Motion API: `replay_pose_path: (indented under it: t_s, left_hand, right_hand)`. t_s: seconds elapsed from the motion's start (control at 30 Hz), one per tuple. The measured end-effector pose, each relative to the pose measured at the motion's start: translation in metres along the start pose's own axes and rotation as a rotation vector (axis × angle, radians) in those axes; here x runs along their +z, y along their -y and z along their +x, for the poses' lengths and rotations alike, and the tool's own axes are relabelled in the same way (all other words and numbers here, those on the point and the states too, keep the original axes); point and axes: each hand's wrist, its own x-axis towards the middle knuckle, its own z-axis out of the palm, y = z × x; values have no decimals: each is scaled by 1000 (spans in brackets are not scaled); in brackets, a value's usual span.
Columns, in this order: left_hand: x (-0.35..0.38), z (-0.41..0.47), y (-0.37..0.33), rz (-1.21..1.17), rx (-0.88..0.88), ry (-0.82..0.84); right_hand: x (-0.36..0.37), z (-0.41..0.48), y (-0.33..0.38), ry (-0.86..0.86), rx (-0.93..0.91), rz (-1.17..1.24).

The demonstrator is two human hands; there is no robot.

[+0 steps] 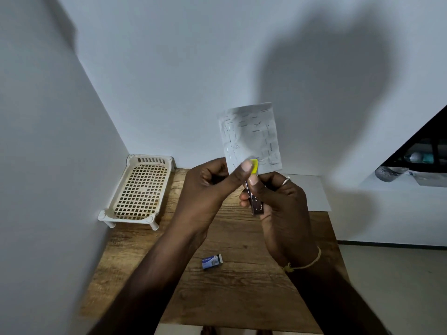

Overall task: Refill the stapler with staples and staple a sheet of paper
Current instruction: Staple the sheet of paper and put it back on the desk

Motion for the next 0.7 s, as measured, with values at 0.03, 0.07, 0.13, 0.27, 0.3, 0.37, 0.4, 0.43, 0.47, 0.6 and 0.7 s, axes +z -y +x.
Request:
replay_pose_path:
  t_s: [0.03,0.07,0.13,0.27,0.3,0.37,0.4,0.43,0.47,0.6,0.7]
  left_hand:
    - [2,-1,0,0,5,16]
    - [4,-1,0,-6,9,15]
    - [8,-1,2,-15,20,-8]
    - [12,-2,9,-10,50,-72]
    - [12,-2,10,-12,49,-74]
    - [11,-1,13,-20,30,-58]
    - [11,-1,14,-28,15,-59]
    - [10,-1,15,-41,-2,-70]
    - [9,-2,16,-58,-22,-88]
    - [5,-3,22,-84,-68,-186]
    - [3,-2,25,-62,-52,-232]
  right_hand:
    - [-1,-1,0,-5,-5,-12]
    - [-2,-1,-1,-7,-10,-26]
    - [-3,-2,-2,-15,-18,-55]
    - [-3,-3,-4,-46,-20,-68]
    - [-4,-3,-4,-48,-27,-70]
    - [-5,-2,-5,-57,-39,-77]
    - [-5,-2,-5,-65,-33,-69]
    - [-5,-3,-5,-72,-20,-54]
    - [-5,-3,-5,-76,-6,-39]
    - [-9,-2,-7,-65,20,-74]
    - [-11,-1,-11,-53,52,-114]
